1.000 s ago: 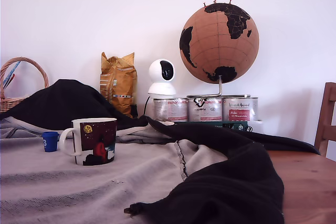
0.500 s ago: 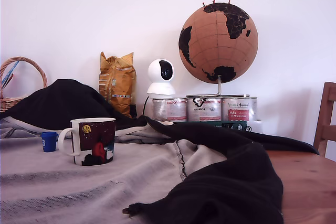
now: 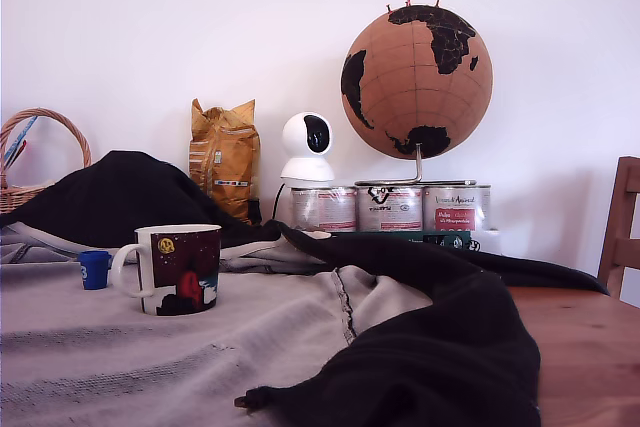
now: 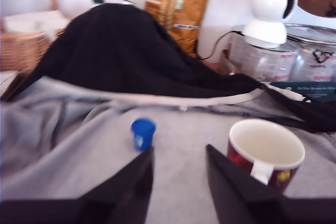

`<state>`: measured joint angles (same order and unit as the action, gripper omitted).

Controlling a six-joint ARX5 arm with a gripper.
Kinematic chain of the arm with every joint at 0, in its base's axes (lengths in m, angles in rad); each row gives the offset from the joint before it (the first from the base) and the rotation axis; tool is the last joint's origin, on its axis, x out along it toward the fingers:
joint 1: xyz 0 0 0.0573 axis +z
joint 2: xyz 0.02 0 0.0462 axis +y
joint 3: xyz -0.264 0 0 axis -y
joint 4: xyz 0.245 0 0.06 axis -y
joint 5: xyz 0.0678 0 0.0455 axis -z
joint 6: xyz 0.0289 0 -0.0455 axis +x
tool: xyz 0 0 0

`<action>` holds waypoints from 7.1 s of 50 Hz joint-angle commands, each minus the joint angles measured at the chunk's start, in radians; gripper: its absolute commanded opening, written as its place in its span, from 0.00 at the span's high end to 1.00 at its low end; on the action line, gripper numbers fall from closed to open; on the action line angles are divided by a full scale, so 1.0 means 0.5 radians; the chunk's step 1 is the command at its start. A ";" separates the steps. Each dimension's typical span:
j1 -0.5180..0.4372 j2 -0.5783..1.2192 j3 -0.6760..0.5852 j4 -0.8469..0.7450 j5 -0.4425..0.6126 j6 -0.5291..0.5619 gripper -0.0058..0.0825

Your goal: Pick the blue coffee capsule and place it inside the red coffee cup

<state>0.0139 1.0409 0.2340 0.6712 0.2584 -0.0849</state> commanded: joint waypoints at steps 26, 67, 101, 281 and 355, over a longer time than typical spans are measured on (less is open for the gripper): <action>0.006 1.221 1.026 -0.247 0.251 0.270 0.32; 0.041 1.809 1.718 -0.879 0.251 0.451 0.22; 0.073 1.962 1.724 -0.842 0.208 0.508 0.27; -0.056 2.152 2.126 -1.330 0.058 0.759 0.67; -0.071 2.164 2.432 -1.691 -0.027 0.635 0.34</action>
<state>-0.0135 2.0857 1.4448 -0.1703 0.2623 0.2413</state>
